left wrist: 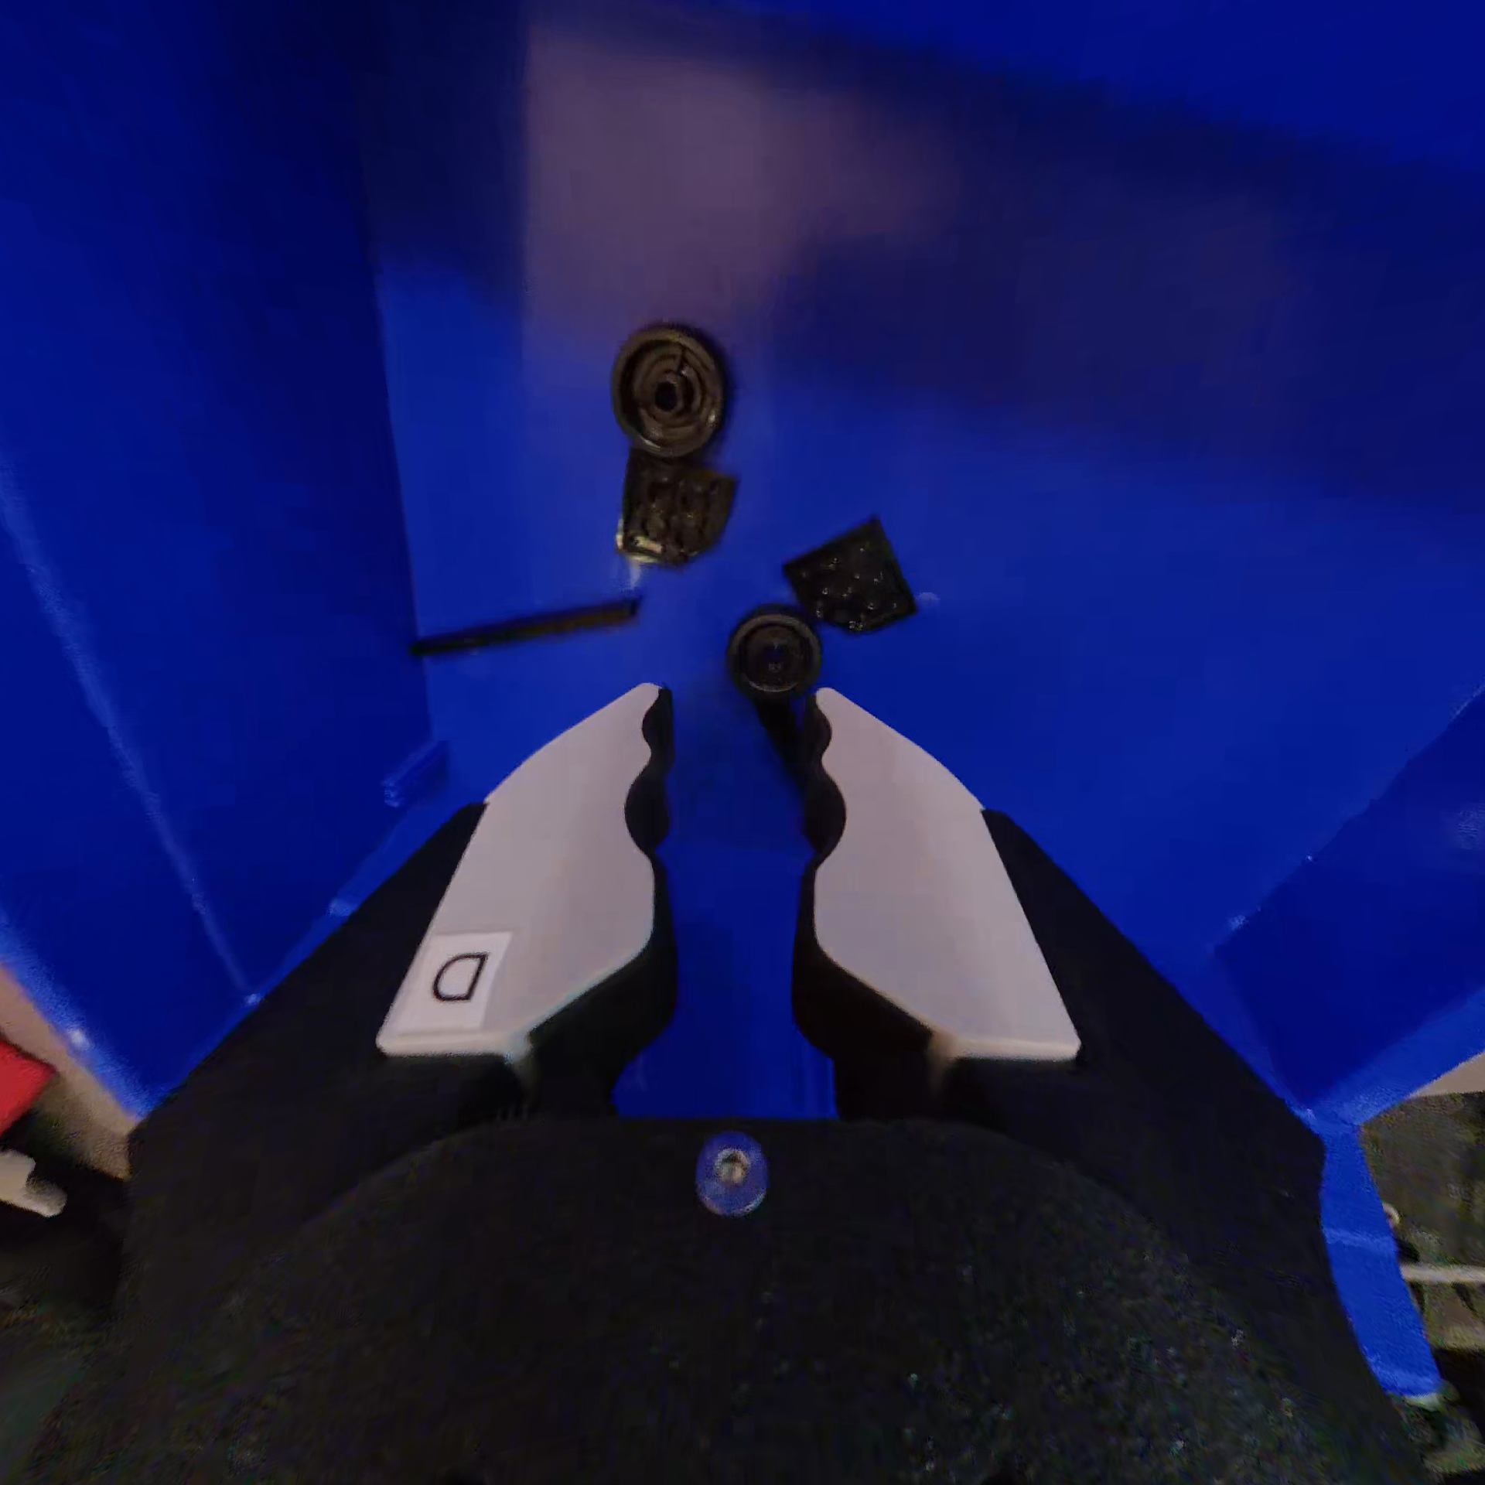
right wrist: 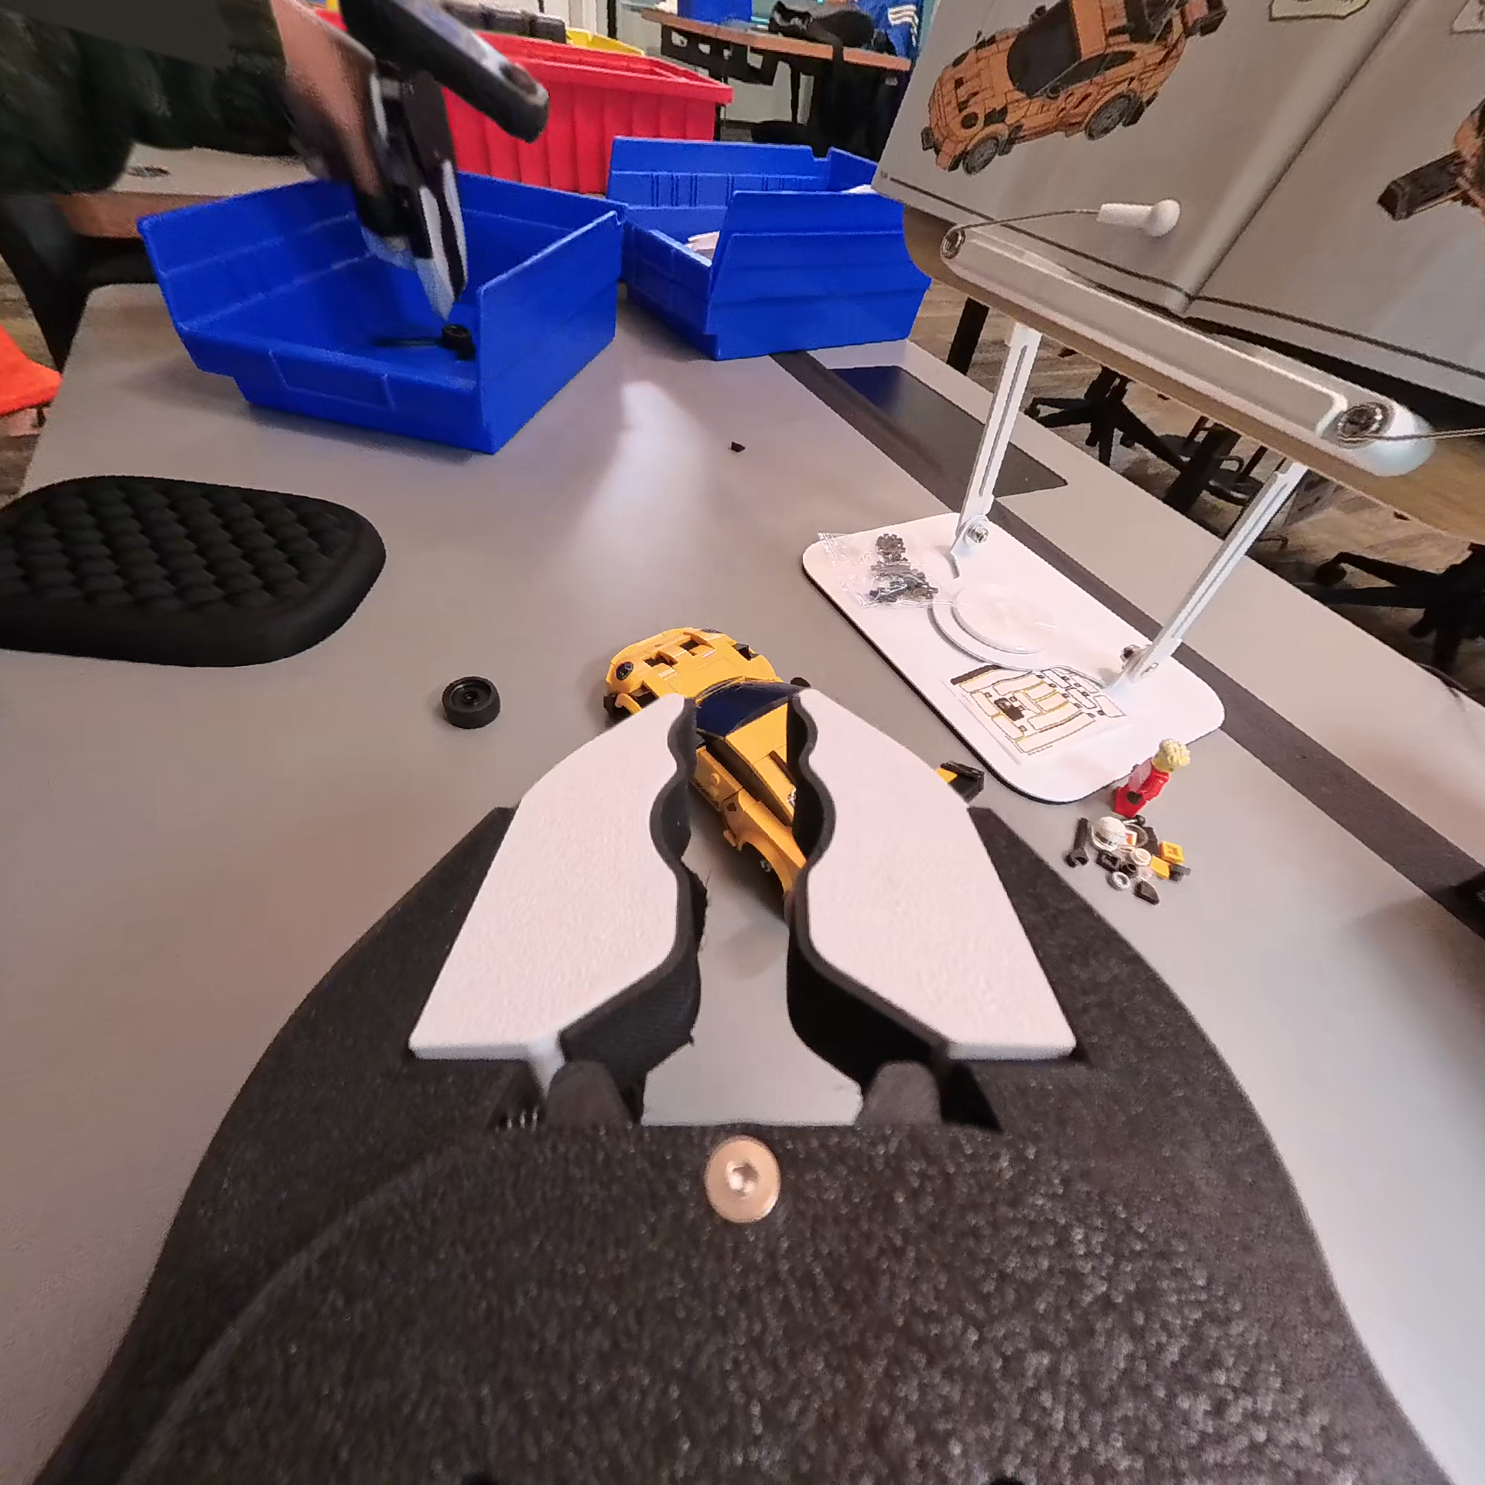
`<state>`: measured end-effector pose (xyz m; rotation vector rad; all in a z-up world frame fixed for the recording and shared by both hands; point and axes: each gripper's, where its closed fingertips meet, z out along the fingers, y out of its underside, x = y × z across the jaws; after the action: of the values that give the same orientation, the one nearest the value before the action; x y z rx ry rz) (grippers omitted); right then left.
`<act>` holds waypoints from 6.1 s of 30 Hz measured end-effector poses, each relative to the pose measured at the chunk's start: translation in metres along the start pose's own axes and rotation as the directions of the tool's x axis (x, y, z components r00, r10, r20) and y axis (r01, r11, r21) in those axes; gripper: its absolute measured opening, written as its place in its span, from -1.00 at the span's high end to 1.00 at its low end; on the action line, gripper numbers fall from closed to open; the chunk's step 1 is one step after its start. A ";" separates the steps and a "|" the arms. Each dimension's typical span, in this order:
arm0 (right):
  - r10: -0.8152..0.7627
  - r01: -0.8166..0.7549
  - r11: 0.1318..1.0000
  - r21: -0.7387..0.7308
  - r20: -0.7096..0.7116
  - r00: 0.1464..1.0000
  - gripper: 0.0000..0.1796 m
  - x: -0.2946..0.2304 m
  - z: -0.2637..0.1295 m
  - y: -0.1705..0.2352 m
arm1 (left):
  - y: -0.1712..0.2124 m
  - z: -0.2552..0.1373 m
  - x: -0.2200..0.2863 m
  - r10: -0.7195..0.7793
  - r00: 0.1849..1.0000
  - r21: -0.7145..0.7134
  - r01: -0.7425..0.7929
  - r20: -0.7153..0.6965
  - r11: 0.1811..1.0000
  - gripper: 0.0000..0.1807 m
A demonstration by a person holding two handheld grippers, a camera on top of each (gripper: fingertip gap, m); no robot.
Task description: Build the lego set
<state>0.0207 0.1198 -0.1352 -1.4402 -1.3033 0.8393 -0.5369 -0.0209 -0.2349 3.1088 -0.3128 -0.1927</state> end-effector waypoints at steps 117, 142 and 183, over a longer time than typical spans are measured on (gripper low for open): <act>0.108 0.004 0.965 0.260 -0.414 0.904 0.74 0.054 -0.056 -0.021 | -0.106 -0.160 0.147 0.153 0.958 0.699 -0.282 0.243 0.657 0.76; -0.424 0.406 0.880 0.246 0.024 0.905 0.61 -0.104 0.013 -0.094 | -0.122 -0.240 0.461 0.731 -0.291 0.544 0.513 -0.617 0.664 0.76; 0.115 -0.114 0.993 0.013 -0.159 0.981 0.55 0.016 -0.015 -0.002 | -0.135 -0.116 0.359 0.383 0.920 0.951 -0.037 -0.088 0.307 0.96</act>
<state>0.0377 0.1323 -0.1273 -1.5579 -1.1066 0.7836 -0.1467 0.0397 -0.1665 4.0207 -1.2505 0.8100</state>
